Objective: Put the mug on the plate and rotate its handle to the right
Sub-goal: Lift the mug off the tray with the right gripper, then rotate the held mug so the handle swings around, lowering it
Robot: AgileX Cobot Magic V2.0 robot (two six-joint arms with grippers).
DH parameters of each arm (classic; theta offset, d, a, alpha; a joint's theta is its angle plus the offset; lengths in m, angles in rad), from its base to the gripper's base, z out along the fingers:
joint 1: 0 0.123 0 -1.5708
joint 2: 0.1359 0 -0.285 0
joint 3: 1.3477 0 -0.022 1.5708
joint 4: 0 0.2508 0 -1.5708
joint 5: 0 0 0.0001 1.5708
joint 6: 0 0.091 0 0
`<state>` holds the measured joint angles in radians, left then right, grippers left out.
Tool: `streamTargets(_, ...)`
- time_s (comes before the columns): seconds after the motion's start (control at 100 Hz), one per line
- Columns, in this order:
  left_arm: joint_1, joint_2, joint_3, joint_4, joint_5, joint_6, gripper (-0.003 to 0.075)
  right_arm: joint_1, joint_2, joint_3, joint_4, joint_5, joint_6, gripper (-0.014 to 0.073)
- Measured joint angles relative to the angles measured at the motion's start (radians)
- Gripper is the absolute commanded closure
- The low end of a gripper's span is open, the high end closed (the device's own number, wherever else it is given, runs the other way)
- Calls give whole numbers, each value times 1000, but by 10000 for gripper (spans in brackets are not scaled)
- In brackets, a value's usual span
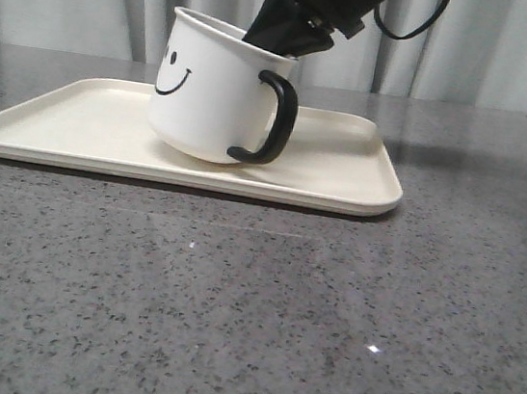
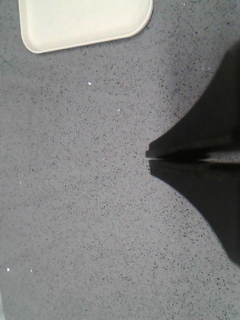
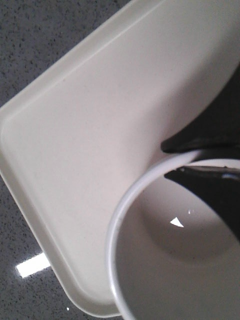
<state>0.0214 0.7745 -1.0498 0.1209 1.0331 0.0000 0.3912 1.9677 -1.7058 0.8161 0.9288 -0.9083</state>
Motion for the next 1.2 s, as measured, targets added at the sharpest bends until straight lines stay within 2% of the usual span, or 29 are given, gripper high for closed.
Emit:
streamTargets(0.18, 0, 0, 0, 0, 0, 0, 740, 0, 0, -49, -6, 40, 0, 656)
streamTargets(0.47, 0, 0, 0, 0, 0, 0, 740, 1, 0, -348, -109, 272, -15, 656)
streamTargets(0.61, 0, 0, 0, 0, 0, 0, 740, 1, 0, -444, -154, 308, -49, 656)
streamTargets(0.94, 0, 0, 0, 0, 0, 0, 740, 18, 0, -463, -176, 319, -165, 658)
streamTargets(1.2, 0, 0, 0, -2, 0, 0, 740, 96, 0, -463, -233, 321, -215, 658)
